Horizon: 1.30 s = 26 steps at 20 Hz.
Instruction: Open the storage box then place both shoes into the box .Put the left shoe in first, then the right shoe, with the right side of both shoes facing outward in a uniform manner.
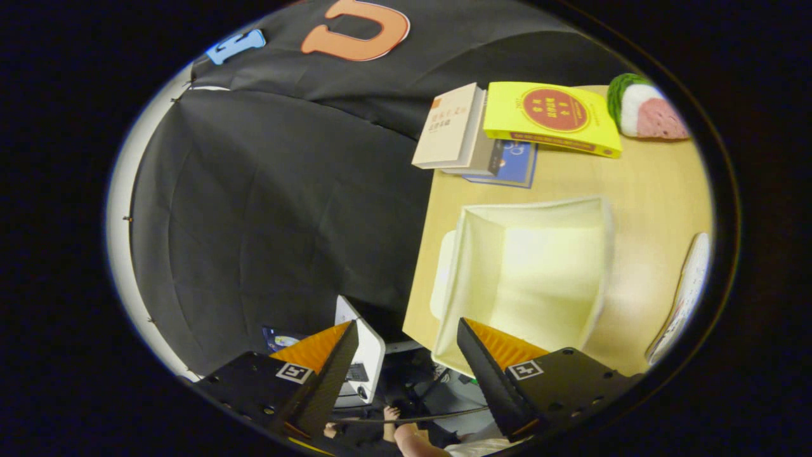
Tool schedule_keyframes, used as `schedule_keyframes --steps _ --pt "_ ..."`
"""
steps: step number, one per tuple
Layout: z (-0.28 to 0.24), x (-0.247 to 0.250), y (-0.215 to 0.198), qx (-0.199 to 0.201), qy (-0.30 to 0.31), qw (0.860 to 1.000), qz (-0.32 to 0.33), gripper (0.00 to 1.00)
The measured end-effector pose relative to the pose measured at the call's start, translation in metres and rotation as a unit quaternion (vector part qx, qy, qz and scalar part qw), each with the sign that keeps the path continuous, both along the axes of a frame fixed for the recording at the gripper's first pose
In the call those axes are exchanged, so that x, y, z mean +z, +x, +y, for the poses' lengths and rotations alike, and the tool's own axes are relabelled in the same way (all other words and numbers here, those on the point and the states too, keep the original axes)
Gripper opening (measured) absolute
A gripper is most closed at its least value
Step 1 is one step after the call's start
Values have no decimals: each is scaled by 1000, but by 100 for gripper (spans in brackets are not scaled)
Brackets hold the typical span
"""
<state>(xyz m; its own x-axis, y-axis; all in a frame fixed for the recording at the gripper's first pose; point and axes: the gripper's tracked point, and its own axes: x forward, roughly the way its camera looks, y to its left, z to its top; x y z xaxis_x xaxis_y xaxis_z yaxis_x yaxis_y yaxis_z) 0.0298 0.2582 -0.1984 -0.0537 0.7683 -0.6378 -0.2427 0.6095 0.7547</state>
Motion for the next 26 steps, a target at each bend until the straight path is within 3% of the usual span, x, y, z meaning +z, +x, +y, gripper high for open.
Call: schedule_keyframes --steps 10,15,17,26 --pt "-186 -78 21 -61 -83 995 -1 96" --pt "-260 -127 20 -56 -172 983 -19 96" --pt "-281 -144 29 -74 -204 976 -32 95" --pt "-334 -200 12 -30 -297 954 -31 91"
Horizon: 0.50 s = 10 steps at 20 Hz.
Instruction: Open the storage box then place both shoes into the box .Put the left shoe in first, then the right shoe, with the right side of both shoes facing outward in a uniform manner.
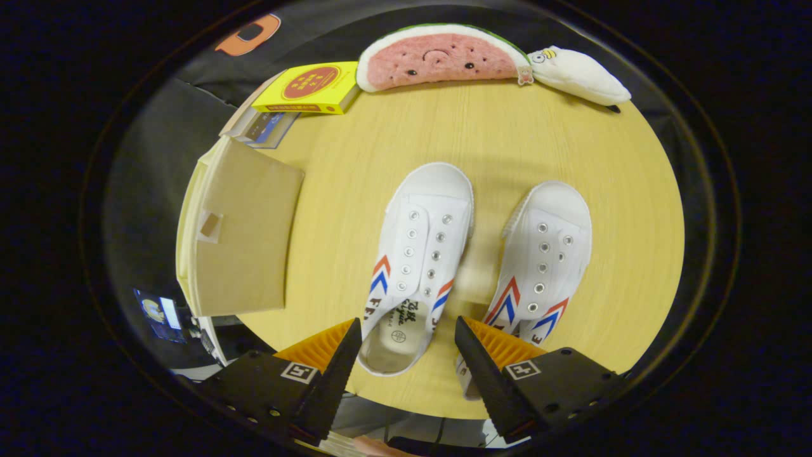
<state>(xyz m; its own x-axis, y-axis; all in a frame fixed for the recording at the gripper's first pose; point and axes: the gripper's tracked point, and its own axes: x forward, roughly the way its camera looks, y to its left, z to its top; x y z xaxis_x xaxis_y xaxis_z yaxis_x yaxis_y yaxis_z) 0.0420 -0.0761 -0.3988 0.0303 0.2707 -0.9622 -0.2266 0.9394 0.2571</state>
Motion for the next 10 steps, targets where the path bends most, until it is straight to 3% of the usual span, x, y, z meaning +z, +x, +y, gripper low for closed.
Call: schedule_keyframes --steps 6,9,10 --pt "-8 -30 10 -40 -52 998 -7 56" --pt "-7 -38 14 -57 -45 997 -7 39" --pt "1 -38 15 -64 -25 998 0 39"
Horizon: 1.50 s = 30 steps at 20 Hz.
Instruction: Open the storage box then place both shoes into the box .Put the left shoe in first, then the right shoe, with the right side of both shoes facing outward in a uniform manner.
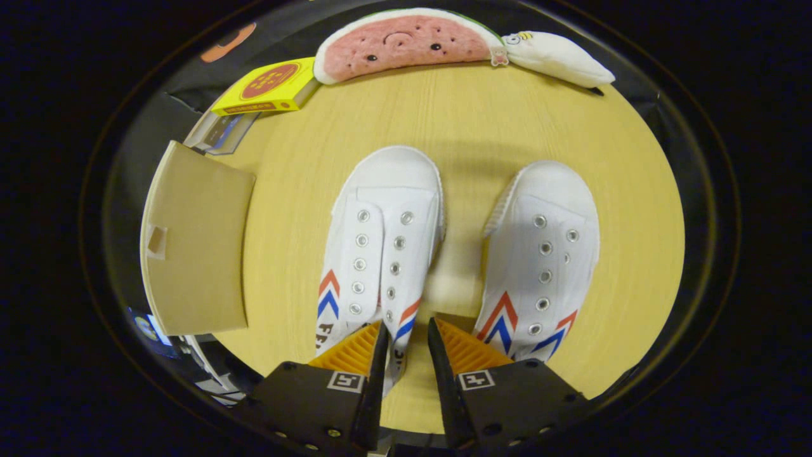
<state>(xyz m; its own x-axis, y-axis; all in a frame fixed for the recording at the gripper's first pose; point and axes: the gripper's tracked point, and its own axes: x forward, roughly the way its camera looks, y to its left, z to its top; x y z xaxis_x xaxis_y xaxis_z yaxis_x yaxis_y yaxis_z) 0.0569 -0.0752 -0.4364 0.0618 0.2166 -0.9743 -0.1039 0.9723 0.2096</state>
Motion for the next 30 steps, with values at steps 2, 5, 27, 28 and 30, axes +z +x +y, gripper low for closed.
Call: schedule_keyframes --steps 2,5,27,28,30 --pt "4 -5 1 -12 16 1000 0 13" --pt "2 2 4 -12 36 999 -1 4" --pt "81 174 -14 -22 144 987 -64 0" --pt "95 186 -17 -15 152 986 -67 0" --pt "124 205 -25 -1 168 983 -69 0"
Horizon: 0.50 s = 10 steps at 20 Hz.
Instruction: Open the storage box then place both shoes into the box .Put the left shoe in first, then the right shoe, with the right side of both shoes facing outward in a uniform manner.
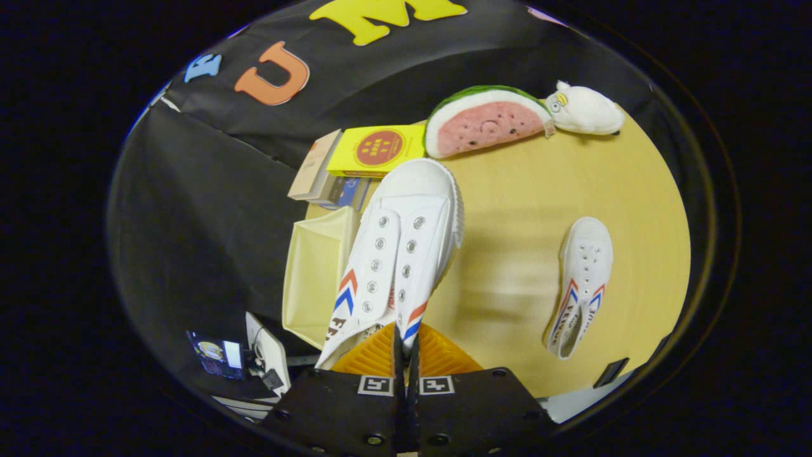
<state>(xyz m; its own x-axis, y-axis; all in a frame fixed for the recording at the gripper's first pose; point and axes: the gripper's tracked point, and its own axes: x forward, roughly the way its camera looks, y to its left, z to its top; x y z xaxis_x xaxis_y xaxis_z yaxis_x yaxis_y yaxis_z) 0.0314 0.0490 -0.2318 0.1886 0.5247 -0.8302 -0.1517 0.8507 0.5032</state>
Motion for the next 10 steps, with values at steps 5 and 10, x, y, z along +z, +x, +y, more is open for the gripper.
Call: schedule_keyframes --steps 5,10 --pt "78 5 -12 29 11 1000 -1 0" --pt "144 -16 -13 42 -4 999 -11 0"
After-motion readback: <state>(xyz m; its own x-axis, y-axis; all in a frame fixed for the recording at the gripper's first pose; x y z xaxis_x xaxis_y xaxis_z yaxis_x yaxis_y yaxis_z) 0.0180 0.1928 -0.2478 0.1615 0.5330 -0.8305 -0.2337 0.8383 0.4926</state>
